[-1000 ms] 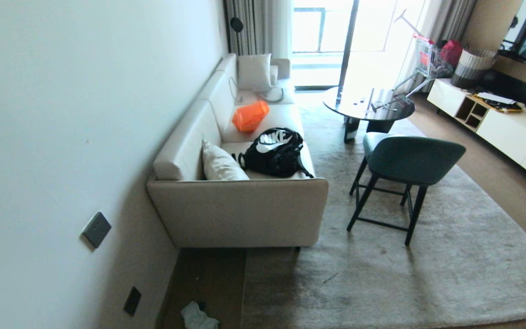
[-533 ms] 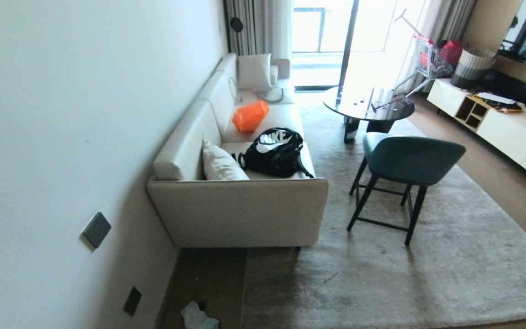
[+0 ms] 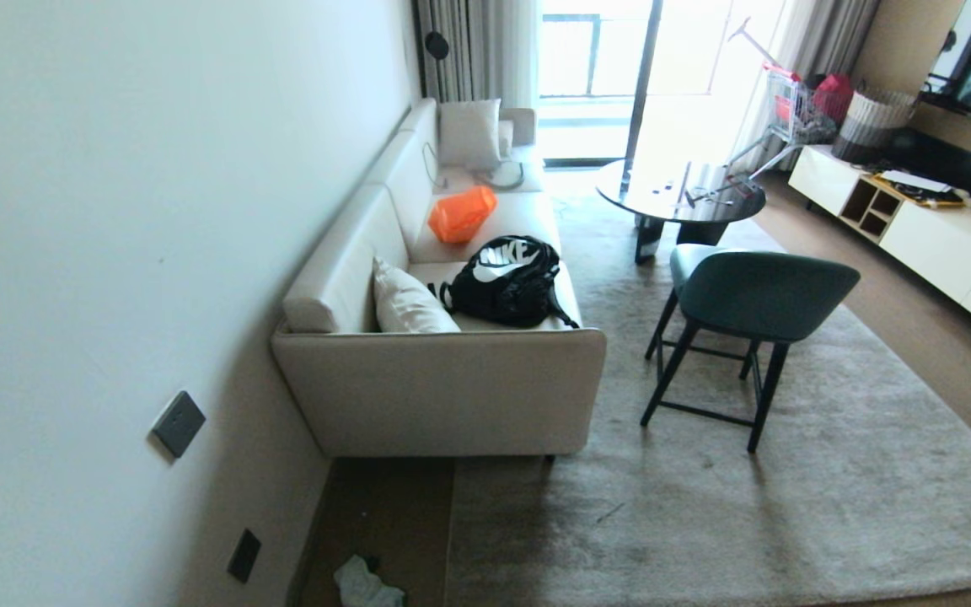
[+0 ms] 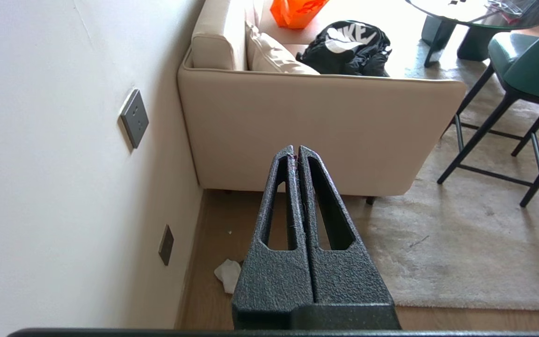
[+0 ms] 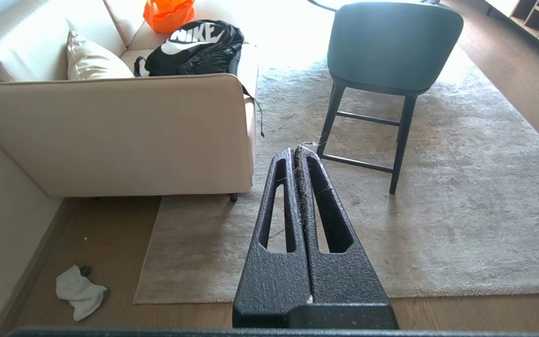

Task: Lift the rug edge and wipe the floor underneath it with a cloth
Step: Pick up the rag

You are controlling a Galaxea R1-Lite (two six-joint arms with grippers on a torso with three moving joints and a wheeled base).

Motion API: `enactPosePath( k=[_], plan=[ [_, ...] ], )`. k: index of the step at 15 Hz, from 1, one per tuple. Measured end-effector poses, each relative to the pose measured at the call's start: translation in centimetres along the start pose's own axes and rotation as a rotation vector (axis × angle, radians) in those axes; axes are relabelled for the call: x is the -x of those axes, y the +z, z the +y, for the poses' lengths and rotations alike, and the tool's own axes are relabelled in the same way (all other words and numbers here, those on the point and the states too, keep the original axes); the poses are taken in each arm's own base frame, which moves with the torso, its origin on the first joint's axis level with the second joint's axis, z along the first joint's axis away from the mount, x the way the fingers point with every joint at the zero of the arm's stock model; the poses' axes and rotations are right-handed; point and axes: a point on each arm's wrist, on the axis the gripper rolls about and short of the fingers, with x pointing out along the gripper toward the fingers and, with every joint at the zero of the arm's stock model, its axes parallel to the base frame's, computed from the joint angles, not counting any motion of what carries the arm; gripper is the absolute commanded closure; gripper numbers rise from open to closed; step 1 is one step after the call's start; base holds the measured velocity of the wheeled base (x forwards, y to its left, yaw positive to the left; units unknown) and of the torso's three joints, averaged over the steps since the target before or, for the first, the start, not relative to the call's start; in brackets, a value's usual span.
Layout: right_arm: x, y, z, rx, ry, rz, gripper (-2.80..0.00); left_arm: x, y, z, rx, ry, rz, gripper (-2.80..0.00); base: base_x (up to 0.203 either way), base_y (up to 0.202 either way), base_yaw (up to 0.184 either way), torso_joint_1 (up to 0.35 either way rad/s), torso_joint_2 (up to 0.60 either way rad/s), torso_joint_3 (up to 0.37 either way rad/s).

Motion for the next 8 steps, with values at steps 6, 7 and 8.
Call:
enactPosePath(
  k=[6,7,8],
  plan=[
    [0.0,0.0,0.0,0.0,-0.001,0.0,0.0,0.0,0.01,0.0,0.0,0.001,-0.001,0.0,0.0,0.0,0.0,0.0,0.0,0.0],
    [0.0,0.0,0.0,0.0,0.0,0.0,0.0,0.0,0.01,0.0,0.0,0.001,-0.001,0.0,0.0,0.0,0.0,0.0,0.0,0.0],
    [0.0,0.0,0.0,0.0,0.0,0.0,0.0,0.0,0.0,0.0,0.0,0.001,0.0,0.0,0.0,0.0,0.0,0.0,0.0,0.0]
  ],
)
